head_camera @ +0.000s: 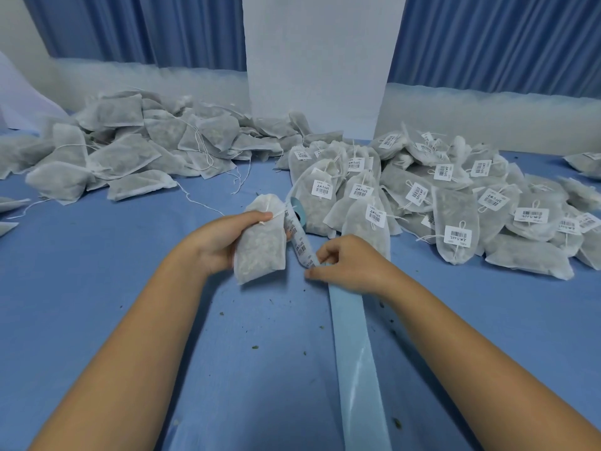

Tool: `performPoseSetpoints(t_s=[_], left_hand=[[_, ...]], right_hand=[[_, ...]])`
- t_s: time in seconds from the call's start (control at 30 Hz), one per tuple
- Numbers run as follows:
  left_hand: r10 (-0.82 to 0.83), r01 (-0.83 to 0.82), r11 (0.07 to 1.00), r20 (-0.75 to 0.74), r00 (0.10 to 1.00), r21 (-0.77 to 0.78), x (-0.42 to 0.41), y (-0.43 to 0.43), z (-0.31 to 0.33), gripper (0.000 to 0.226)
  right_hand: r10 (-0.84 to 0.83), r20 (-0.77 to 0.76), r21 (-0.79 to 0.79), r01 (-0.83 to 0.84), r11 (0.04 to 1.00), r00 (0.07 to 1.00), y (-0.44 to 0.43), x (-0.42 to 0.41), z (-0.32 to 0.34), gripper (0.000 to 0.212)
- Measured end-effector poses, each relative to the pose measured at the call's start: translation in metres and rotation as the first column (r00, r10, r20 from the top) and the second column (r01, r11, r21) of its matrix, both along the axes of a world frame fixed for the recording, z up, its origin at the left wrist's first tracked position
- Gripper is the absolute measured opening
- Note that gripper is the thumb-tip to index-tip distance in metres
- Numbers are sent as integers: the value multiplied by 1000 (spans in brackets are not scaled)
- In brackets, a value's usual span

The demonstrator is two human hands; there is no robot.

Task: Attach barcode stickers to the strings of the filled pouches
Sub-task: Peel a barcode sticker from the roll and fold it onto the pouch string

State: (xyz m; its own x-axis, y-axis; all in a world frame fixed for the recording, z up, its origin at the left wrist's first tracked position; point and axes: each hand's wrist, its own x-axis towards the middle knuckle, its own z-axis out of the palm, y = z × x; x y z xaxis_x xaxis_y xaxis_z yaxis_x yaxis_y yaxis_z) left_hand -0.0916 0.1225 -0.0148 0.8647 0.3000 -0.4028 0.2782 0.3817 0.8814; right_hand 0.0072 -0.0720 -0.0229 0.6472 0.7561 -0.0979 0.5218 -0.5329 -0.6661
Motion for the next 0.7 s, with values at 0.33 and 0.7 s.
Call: performPoseSetpoints(t_s=[0.33,0.7], left_hand=[[-193,193,981,33,981,-18,-2,-5,-3,29],[-120,139,983,146,982,-123,-1,-7,1,38]], right_hand=[[29,-418,284,101,954,908,-4,6,2,28],[32,198,400,-111,910,980,-3,4,-2,50]])
